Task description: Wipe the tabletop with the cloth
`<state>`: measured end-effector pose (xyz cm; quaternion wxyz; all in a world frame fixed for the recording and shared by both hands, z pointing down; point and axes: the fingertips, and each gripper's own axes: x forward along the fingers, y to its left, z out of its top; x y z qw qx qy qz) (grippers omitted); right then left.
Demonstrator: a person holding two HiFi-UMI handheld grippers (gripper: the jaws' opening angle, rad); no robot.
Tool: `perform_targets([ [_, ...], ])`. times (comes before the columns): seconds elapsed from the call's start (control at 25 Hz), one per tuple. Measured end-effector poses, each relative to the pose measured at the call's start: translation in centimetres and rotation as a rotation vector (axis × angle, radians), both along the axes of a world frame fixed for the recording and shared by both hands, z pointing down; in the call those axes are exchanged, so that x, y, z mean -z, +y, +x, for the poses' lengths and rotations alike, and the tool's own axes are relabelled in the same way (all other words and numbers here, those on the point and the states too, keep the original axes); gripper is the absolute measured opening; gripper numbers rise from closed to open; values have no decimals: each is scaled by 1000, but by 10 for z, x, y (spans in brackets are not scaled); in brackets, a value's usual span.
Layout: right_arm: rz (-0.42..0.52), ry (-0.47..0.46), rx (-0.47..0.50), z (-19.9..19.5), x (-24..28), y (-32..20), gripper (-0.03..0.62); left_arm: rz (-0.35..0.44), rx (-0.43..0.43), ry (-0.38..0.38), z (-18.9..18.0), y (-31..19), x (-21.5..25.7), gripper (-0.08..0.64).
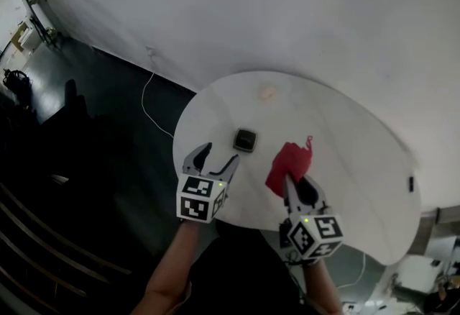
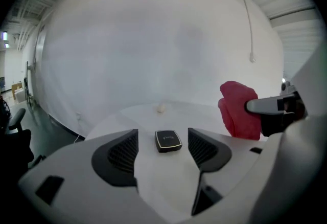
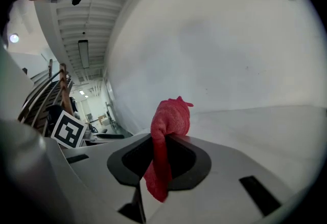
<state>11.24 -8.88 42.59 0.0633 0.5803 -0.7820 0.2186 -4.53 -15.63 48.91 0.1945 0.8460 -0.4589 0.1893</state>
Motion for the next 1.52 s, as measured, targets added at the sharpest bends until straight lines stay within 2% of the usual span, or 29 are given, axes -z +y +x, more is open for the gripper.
perform_targets([
  [0.16,-10,-5,-48,14,-7,-10,66,-41,-43,-39,25,-15,-17,286],
  [0.52,-44,-30,-107,36,-14,-22,66,-134,-93,-178,59,-36,-62,318],
  [0.88,-76,-41,-110,51,-25,-35,66,-233,-67,-252,68,-52,-95,327],
  [1.28,-85,-55,-75,56,-30,-47,66,-222,-48,-282,73,-56,-94,327],
  [1.52,-76,-64,6,40,-25,-61,66,-156,-9,-254,62,-63,-68,327],
])
